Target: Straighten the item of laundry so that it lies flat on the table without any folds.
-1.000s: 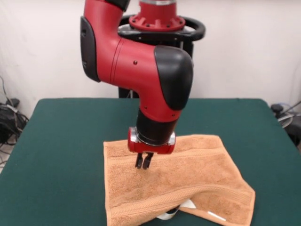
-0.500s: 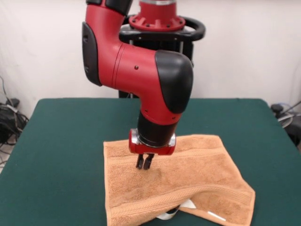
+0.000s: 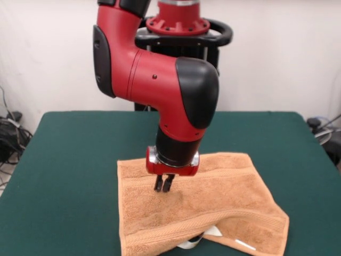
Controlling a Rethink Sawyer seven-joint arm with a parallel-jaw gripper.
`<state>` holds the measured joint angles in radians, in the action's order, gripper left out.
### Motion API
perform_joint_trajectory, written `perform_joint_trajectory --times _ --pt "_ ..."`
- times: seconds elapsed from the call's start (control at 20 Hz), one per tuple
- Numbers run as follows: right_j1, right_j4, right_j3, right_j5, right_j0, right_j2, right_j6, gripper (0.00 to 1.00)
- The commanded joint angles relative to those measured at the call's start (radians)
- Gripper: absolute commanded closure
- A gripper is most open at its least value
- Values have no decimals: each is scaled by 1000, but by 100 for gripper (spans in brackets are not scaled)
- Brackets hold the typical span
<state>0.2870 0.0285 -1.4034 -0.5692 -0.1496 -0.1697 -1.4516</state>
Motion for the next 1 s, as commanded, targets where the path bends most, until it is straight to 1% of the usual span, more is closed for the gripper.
perform_joint_trajectory --times 0.05,0.2,1.0 --pt "-16 -33 6 49 13 72 -198 100" --pt "-14 -32 -2 68 14 71 -205 100" --pt "-17 -36 7 44 18 65 -208 100"
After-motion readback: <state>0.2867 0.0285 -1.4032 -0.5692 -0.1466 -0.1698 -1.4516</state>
